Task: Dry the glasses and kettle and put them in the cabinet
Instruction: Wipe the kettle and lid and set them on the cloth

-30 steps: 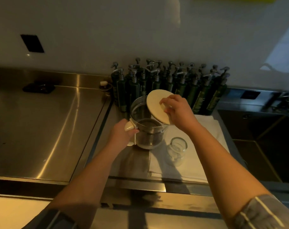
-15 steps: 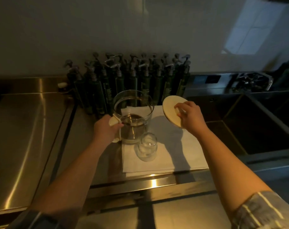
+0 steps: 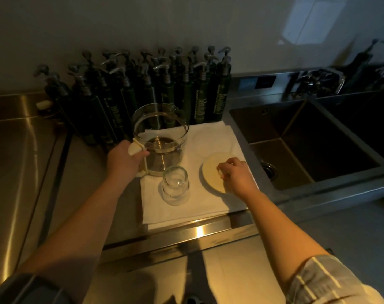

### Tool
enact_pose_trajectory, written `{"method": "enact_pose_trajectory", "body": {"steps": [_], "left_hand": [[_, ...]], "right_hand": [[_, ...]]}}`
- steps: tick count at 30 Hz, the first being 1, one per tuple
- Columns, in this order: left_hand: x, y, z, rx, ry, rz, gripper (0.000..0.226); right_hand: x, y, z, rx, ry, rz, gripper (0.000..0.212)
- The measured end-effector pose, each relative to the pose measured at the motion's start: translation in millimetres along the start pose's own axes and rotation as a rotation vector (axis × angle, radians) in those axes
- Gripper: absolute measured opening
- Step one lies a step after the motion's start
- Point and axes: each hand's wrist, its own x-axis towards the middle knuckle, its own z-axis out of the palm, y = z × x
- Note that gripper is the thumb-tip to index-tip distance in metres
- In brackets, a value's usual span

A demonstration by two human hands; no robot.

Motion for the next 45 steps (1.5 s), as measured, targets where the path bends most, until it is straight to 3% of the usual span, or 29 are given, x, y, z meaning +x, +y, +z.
{"method": "enact_pose_trajectory", "body": {"steps": [17,21,28,33,41,45], "left_hand": [[-0.6,-2.4,6.1,0.021,-0.011,0.052,0.025],[-0.7,-3.9,3.0,-0.001,-0.022,0.050,0.028],[0.1,-2.3,-5.7,0.001,-0.012,0.053,0.028],[-1.2,-1.3,-10.6,-0.031,-0.050,0.050,0.020],[1.0,16.3,-11.9,0.022,-0.081,0.126,0.026],[2.2,20.0,-10.2,0.078,-0.096,0.165,0.036]], "right_hand": [[-12.2,2.4,8.1,-0.005,-0.105,0.020,0.037],[-7.4,-12.3,2.1,0.073,-0.083,0.042,0.054],[6.2,-68.0,-29.0,0.151,0.120,-0.155,0.061],[12.8,-110.0,-52.6,0.140,0.143,-0.282,0.069],[36.2,-175.9,-42.6,-0.251,0.134,-0.675,0.070],[51.1,-187.1,-33.8,-0.401,0.041,-0.696,0.066]]}}
